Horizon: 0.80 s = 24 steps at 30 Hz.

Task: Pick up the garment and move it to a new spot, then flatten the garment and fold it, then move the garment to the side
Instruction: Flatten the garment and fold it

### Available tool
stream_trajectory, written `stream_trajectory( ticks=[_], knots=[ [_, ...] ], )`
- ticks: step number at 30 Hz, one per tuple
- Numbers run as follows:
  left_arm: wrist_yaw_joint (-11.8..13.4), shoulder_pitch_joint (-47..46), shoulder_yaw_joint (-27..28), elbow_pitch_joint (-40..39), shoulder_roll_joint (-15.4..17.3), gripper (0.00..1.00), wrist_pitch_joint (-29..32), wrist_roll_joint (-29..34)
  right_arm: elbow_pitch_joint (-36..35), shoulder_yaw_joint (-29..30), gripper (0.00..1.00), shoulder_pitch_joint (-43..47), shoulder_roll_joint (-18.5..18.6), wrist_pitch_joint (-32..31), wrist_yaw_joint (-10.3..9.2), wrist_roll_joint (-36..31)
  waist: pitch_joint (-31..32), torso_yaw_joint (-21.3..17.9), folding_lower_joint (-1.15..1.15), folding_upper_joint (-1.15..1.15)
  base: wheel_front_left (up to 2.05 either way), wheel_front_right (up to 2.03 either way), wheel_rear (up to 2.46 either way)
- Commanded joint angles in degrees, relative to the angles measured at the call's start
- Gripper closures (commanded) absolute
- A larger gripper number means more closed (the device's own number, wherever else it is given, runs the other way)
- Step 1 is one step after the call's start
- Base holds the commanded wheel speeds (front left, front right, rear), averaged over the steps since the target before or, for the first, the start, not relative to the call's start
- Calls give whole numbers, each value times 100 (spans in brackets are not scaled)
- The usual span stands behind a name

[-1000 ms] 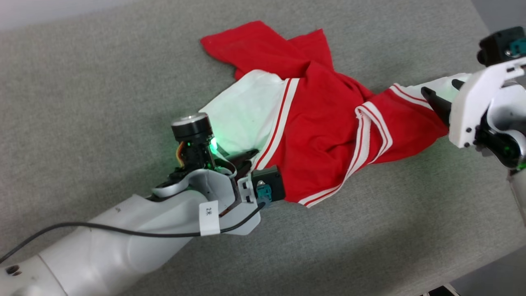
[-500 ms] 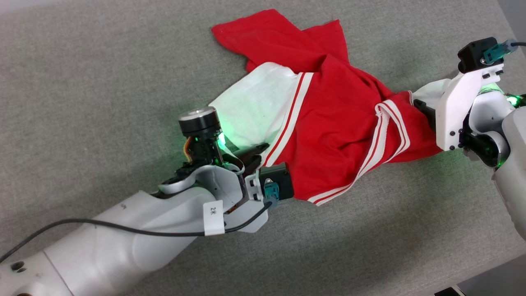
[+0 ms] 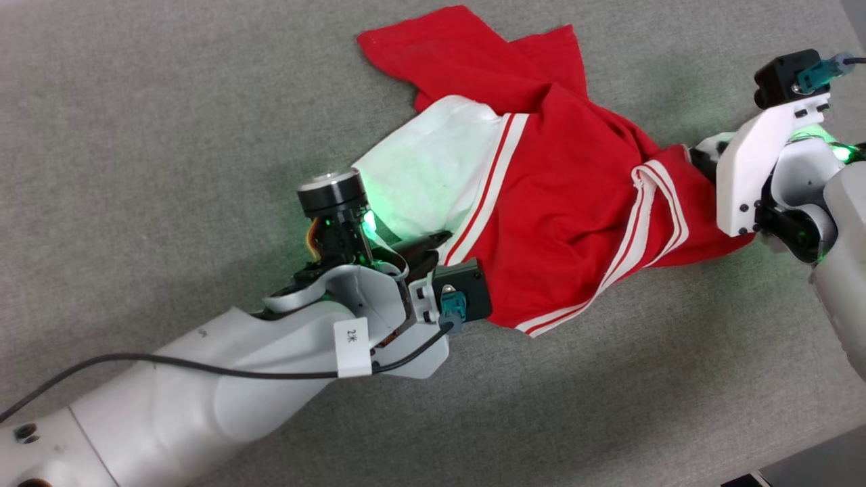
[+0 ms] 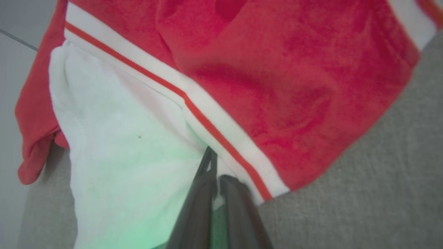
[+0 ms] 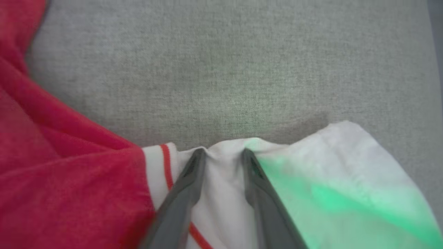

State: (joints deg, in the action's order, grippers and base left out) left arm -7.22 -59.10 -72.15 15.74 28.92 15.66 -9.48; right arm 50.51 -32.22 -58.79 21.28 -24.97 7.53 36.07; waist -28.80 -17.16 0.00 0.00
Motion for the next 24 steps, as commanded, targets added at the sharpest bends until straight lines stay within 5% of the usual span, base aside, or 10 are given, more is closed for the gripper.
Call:
stream_trajectory(
  ticks=[1, 14, 24],
  knots=[
    [-43, 300, -225, 374, 256, 100, 388, -42, 171, -125, 100, 102, -96, 34, -9, 70, 1, 14, 0, 0, 0, 0, 0],
    [-28, -237, -146, 182, 46, 100, 50, -1219, 558, 41, 100, -173, 215, 654, -9, 194, 449, 242, 0, 0, 0, 0, 0],
    [-17, -739, 67, 1189, -344, 100, -1247, -3983, 439, 781, 100, -225, 463, 1611, -8, 681, 1126, 720, 0, 0, 0, 0, 0]
  ],
)
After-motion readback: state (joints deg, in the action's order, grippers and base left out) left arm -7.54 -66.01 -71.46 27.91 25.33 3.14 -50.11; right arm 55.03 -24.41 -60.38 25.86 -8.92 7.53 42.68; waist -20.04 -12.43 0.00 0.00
